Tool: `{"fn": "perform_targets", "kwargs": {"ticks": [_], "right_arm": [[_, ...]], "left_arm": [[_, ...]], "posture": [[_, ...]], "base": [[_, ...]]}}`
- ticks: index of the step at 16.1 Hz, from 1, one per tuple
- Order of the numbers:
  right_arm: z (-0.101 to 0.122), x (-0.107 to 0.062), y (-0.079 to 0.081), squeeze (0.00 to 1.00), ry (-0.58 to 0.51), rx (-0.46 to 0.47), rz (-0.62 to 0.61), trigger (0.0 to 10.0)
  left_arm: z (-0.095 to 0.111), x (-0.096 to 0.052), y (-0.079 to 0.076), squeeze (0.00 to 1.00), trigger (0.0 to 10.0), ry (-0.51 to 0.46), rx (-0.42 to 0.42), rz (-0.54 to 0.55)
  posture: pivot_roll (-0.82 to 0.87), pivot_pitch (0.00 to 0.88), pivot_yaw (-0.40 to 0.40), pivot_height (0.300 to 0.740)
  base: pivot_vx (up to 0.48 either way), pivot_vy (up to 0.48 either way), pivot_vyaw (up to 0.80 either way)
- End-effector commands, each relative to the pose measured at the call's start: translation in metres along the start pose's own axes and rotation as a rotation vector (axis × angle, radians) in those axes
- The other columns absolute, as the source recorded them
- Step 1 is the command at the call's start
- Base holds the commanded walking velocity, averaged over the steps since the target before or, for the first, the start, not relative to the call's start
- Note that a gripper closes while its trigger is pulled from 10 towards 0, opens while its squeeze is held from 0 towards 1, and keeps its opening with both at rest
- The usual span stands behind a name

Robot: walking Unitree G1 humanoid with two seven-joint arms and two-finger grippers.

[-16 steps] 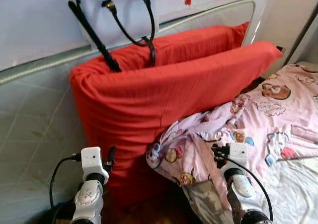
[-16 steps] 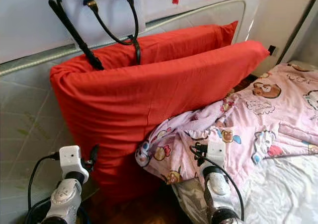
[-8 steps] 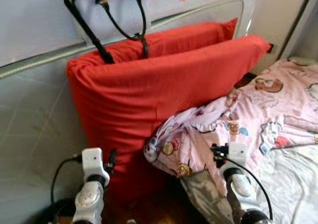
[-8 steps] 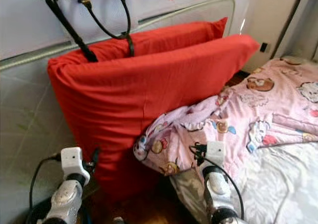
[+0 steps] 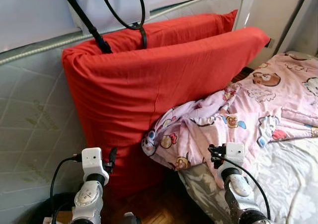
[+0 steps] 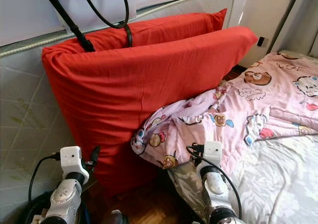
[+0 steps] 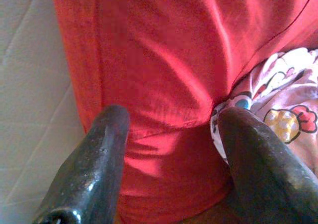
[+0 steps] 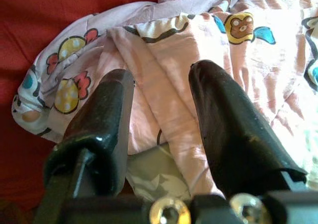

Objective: Clean up the room

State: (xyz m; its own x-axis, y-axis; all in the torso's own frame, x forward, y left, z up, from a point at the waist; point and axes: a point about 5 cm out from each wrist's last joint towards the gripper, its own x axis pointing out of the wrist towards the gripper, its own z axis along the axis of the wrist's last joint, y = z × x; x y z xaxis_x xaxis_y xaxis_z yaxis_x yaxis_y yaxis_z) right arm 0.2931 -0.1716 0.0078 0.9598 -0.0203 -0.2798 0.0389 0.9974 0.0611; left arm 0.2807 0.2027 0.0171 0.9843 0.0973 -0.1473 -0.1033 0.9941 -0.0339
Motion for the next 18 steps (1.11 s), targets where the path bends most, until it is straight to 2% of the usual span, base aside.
{"fn": "perform_targets", "kwargs": {"ticks": [1, 9, 12, 18], "right_arm": [[0.0007, 0.0007, 0.0046, 0.0, -0.003, -0.002, 0.018, 10.0], [-0.0028, 0.0004, 0.0082, 0.0, 0.026, -0.016, 0.034, 10.0], [-0.0023, -0.0005, 0.0123, 0.0, 0.004, -0.005, 0.061, 10.0], [-0.0063, -0.0016, 0.0116, 0.0, 0.032, -0.006, 0.071, 10.0]], "left_arm": [[0.0025, 0.0024, 0.0029, 0.0, 10.0, 0.003, 0.006, 0.001], [0.0019, 0.0027, 0.0024, 0.0, 10.0, 0.011, 0.007, -0.002], [0.0018, 0.0028, 0.0024, 0.0, 10.0, 0.013, 0.008, -0.004], [0.0003, 0.0026, 0.0015, 0.0, 10.0, 0.024, -0.006, -0.015]], "posture": [[-0.08, 0.0, 0.046, 0.655], [-0.08, 0.001, 0.049, 0.655], [-0.08, 0.002, 0.048, 0.63], [-0.08, 0.003, 0.049, 0.63]], "base": [[0.0, 0.0, 0.0], [0.0, 0.0, 0.0], [0.0, 0.0, 0.0], [0.0, 0.0, 0.0]]}}
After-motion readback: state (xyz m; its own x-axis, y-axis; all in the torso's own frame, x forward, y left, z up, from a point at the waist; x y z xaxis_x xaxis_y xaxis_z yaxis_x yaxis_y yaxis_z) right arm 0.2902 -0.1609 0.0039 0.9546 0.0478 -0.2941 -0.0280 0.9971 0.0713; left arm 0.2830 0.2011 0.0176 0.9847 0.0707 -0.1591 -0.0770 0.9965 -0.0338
